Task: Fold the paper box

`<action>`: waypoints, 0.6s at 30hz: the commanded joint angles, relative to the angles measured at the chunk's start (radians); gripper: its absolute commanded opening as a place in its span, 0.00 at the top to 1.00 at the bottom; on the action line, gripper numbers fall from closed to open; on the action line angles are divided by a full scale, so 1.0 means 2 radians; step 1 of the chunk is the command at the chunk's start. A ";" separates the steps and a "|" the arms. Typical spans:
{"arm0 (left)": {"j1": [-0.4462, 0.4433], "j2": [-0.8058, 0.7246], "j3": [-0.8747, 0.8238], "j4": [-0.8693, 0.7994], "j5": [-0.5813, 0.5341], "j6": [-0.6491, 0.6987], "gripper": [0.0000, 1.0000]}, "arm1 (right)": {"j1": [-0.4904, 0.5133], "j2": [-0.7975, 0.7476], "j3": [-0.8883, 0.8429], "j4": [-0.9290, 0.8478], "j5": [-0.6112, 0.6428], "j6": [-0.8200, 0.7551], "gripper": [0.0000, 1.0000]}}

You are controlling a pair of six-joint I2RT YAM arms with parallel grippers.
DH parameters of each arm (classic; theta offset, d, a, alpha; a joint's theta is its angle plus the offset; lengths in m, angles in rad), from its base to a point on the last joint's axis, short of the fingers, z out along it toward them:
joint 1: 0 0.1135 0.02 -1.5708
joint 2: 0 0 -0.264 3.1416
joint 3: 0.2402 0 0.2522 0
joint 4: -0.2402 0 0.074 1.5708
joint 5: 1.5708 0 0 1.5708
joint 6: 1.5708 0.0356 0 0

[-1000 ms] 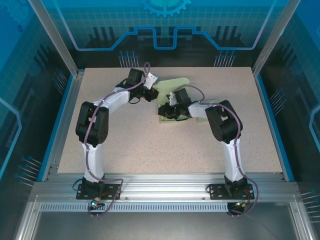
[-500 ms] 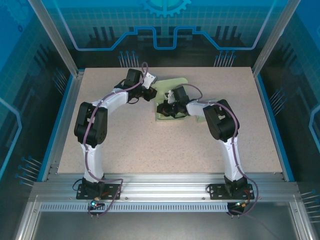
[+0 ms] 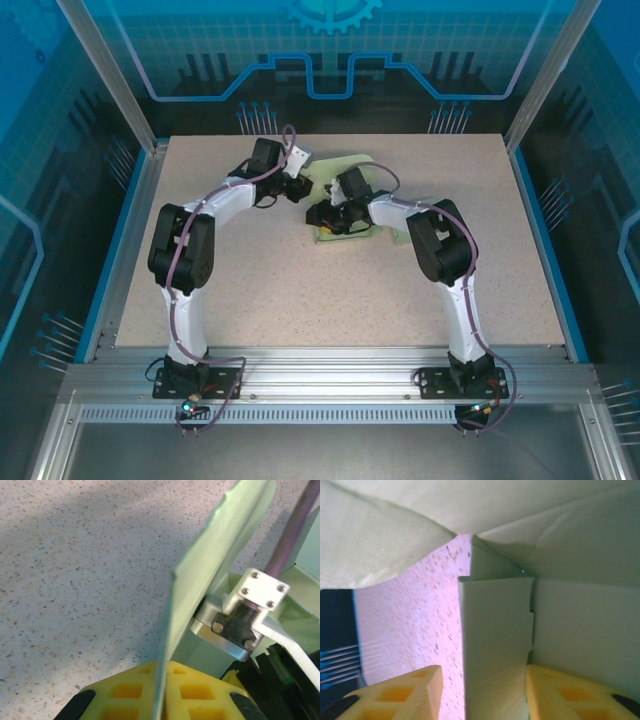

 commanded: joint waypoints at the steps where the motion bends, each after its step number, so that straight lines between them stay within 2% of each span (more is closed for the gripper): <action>1: -0.016 -0.017 -0.016 -0.032 0.029 -0.003 0.89 | 0.010 -0.025 0.008 -0.114 0.078 -0.055 0.47; 4: -0.016 -0.017 -0.017 -0.037 0.027 0.001 0.89 | 0.011 -0.051 0.009 -0.138 0.106 -0.073 0.42; 9: -0.016 -0.018 -0.022 -0.036 0.026 0.008 0.89 | 0.012 -0.088 0.014 -0.167 0.115 -0.098 0.36; 11: -0.016 -0.021 -0.027 -0.036 0.027 0.017 0.92 | 0.012 -0.100 0.014 -0.179 0.118 -0.110 0.34; 13: -0.016 -0.028 -0.035 -0.036 0.027 0.035 1.00 | 0.012 -0.112 0.010 -0.186 0.124 -0.118 0.33; 18: -0.010 -0.052 -0.062 -0.038 0.024 0.085 1.00 | 0.011 -0.150 -0.012 -0.194 0.139 -0.130 0.33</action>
